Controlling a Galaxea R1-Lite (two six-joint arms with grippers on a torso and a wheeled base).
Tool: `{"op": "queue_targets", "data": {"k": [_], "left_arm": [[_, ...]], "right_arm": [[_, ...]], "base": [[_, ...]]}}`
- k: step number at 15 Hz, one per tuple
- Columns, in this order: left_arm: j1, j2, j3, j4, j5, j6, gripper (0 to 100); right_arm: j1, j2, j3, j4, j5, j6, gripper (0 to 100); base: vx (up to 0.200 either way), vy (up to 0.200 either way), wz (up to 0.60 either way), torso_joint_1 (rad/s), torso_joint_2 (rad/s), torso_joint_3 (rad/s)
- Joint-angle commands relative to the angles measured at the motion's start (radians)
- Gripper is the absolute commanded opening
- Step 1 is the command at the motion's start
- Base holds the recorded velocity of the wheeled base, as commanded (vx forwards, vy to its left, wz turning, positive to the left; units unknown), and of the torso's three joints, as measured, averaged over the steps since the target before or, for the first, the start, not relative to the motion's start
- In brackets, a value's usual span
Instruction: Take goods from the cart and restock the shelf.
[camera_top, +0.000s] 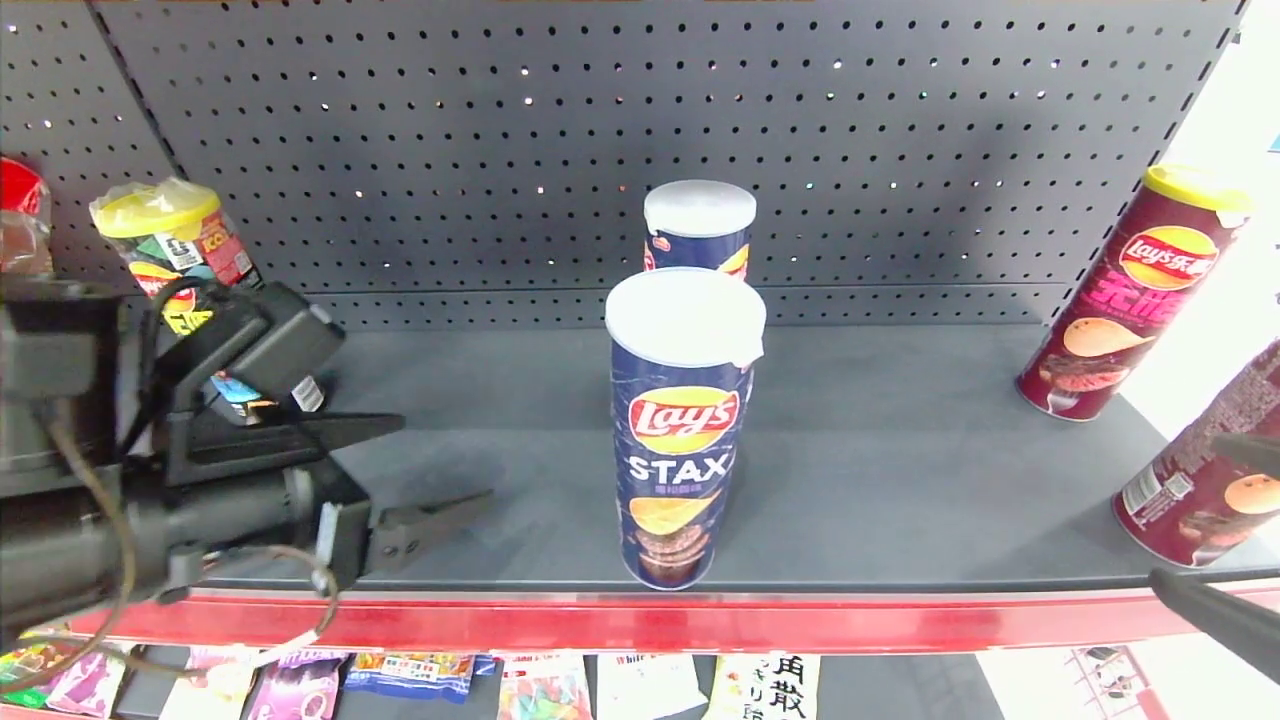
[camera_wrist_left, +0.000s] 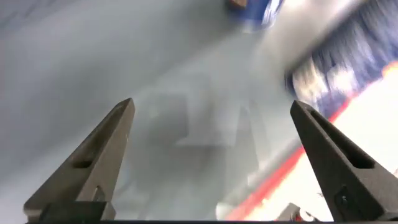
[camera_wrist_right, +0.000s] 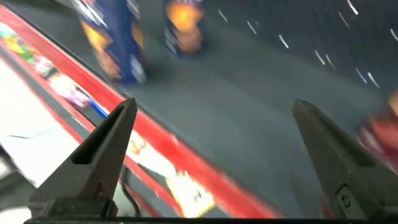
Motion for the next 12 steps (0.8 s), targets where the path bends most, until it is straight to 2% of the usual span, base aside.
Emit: {"op": "queue_targets", "data": {"k": [1, 2, 3, 5, 7, 8, 11, 12], "left_arm": [[0.008, -0.385, 0.039, 0.327, 0.211, -0.001, 100], [0.005, -0.426, 0.043, 0.362, 0.263, 0.002, 100], [0.010, -0.481, 0.069, 0.366, 0.287, 0.006, 100], [0.034, -0.506, 0.069, 0.351, 0.303, 0.012, 100], [0.059, -0.498, 0.063, 0.339, 0.387, 0.101, 100], [0.060, -0.501, 0.065, 0.325, 0.407, 0.114, 100], [0.060, -0.506, 0.062, 0.319, 0.409, 0.114, 100], [0.060, -0.506, 0.062, 0.319, 0.410, 0.116, 100]], "right_arm": [[-0.090, -0.207, -0.034, 0.188, -0.041, 0.003, 100], [-0.116, -0.243, -0.036, 0.224, -0.046, 0.006, 100], [-0.183, -0.285, -0.028, 0.263, -0.061, 0.010, 100], [-0.276, -0.275, -0.031, 0.260, -0.076, 0.079, 100], [-0.348, -0.252, -0.031, 0.243, -0.090, 0.141, 100], [-0.377, -0.247, -0.031, 0.238, -0.092, 0.142, 100], [-0.404, -0.224, -0.050, 0.243, -0.098, 0.127, 100], [-0.404, -0.221, -0.043, 0.240, -0.092, 0.113, 100]], "base": [[0.000, 0.000, 0.00, 0.000, 0.00, 0.000], [0.000, 0.000, 0.00, 0.000, 0.00, 0.000], [0.000, 0.000, 0.00, 0.000, 0.00, 0.000], [0.000, 0.000, 0.00, 0.000, 0.00, 0.000], [0.000, 0.000, 0.00, 0.000, 0.00, 0.000], [0.000, 0.000, 0.00, 0.000, 0.00, 0.000], [0.000, 0.000, 0.00, 0.000, 0.00, 0.000], [-0.200, 0.000, 0.00, 0.007, 0.01, 0.002]]}}
